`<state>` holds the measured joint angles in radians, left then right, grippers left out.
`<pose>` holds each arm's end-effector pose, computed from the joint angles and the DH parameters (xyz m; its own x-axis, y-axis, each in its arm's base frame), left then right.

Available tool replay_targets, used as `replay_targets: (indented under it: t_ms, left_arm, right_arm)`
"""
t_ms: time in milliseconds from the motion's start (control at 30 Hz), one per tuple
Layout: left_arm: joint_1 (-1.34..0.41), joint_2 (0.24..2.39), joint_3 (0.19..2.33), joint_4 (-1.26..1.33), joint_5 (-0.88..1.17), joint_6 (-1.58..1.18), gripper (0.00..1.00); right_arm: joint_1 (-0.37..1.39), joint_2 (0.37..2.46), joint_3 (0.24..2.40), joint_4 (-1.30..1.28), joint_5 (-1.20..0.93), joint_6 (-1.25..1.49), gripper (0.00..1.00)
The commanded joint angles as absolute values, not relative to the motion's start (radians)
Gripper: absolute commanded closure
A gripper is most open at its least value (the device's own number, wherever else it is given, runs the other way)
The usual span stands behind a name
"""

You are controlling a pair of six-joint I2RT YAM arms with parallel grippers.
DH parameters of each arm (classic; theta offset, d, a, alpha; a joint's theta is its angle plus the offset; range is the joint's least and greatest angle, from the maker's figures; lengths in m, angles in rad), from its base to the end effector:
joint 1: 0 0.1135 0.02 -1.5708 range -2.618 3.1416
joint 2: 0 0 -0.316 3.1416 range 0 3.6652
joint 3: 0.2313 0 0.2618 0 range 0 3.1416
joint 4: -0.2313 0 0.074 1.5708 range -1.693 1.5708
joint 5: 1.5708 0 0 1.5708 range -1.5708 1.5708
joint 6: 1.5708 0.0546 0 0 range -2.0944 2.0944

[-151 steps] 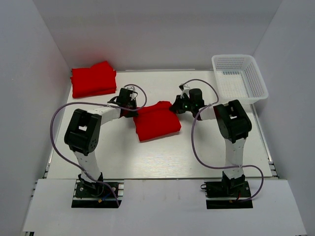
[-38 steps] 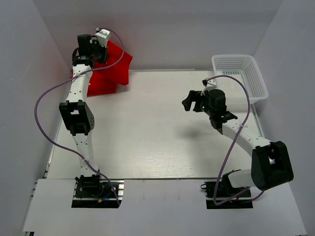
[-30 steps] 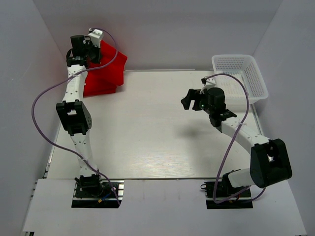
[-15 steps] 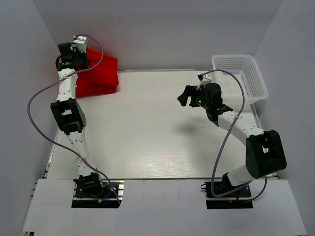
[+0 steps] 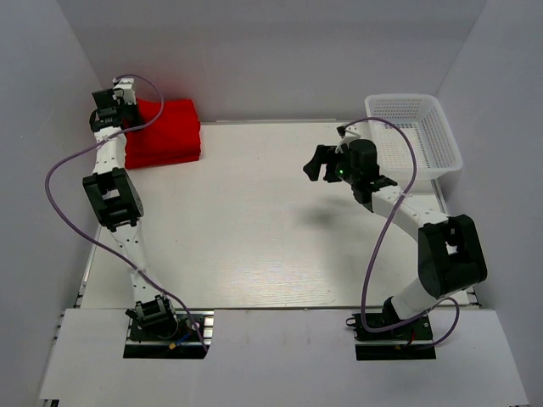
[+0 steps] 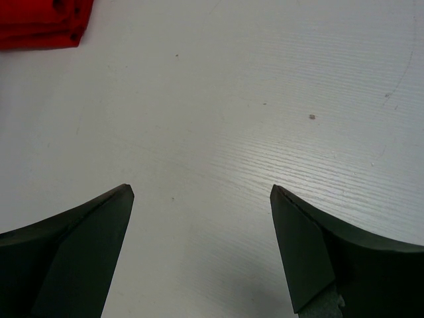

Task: Fold and stack the t-shirts
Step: Put the neatly folded tshirt into the corner of the board with the left arm

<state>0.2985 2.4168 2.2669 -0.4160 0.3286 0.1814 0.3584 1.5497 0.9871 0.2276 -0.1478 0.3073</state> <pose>0.6012 0.1665 0.2769 -0.5073 0.0226 -0.8615 0.0748 0.9970 -0.0179 0.3547 0.1414 0.3022 -0.4378 0.1555 -0.8855 -0.3617 0.8712 0.3318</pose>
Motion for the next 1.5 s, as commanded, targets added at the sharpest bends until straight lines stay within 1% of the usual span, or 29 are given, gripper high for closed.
replay_targets:
  t_ms: [0,33,67,100,133,200,233,267,400,467,600,767,933,967,1033,1067,1133,1200,1333,1467]
  left_arm:
    - [0.31,2.404,2.267,-0.374,0.279,0.134,1.0]
    - [0.319,2.404,2.267,-0.374,0.237,0.123,0.97]
    - [0.319,2.404,2.276,-0.374,0.226,0.123,0.92]
    - [0.319,2.404,2.276,-0.374,0.213,0.098,0.68]
    - [0.319,2.404,2.276,-0.374,0.193,0.098,0.48]
    - [0.328,2.404,2.276,-0.374,0.149,0.071,0.4]
    - [0.328,2.404,2.276,-0.374,0.131,0.055,0.26]
    - [0.328,2.404,2.276,-0.383,0.105,0.042,0.01]
    - [0.328,2.382,2.298,-0.393,-0.049,-0.035,0.0]
    - [0.328,2.368,2.289,-0.382,-0.066,-0.069,0.0]
    - [0.316,2.332,2.278,-0.347,0.052,-0.083,0.0]
    - [0.293,2.289,2.224,-0.266,0.109,-0.115,0.0]
    - [0.293,2.278,2.194,-0.18,0.227,-0.159,0.0]
    - [0.293,2.289,2.194,-0.134,0.282,-0.172,0.0]
    - [0.293,2.321,2.21,-0.112,0.333,-0.184,0.0]
    - [0.293,2.37,2.233,-0.123,0.359,-0.193,0.0]
    - [0.293,2.414,2.292,-0.123,0.38,-0.202,0.0]
    - [0.293,2.451,2.292,-0.091,0.38,-0.212,0.0]
    - [0.293,2.488,2.269,-0.058,0.295,-0.212,0.0]
    - [0.293,2.534,2.269,-0.049,0.285,-0.212,0.0]
  right_arm:
    - [0.356,1.566,1.04,0.226,-0.161,0.311,0.1]
    - [0.357,1.571,1.042,0.222,-0.16,0.311,0.1]
    - [0.357,1.575,1.049,0.218,-0.164,0.307,0.1]
    - [0.356,1.578,1.052,0.215,-0.161,0.304,0.1]
    - [0.357,1.582,1.051,0.209,-0.161,0.305,0.1]
    - [0.356,1.589,1.063,0.206,-0.16,0.298,0.1]
    - [0.354,1.591,1.071,0.204,-0.169,0.299,0.1]
    - [0.357,1.595,1.074,0.201,-0.166,0.299,0.1]
    - [0.359,1.601,1.083,0.198,-0.169,0.298,0.1]
    - [0.356,1.601,1.083,0.196,-0.175,0.298,0.1]
    - [0.356,1.609,1.081,0.198,-0.189,0.301,0.1]
    - [0.356,1.628,1.101,0.187,-0.206,0.298,0.1]
    - [0.356,1.649,1.109,0.176,-0.204,0.29,0.1]
    - [0.354,1.648,1.109,0.179,-0.207,0.288,0.1]
    - [0.354,1.66,1.12,0.169,-0.21,0.291,0.1]
    - [0.354,1.664,1.126,0.167,-0.209,0.288,0.1]
    - [0.354,1.675,1.131,0.157,-0.206,0.285,0.1]
    - [0.353,1.684,1.141,0.152,-0.198,0.278,0.1]
    - [0.356,1.707,1.17,0.127,-0.184,0.264,0.1]
    - [0.354,1.742,1.198,0.111,-0.179,0.259,0.1]
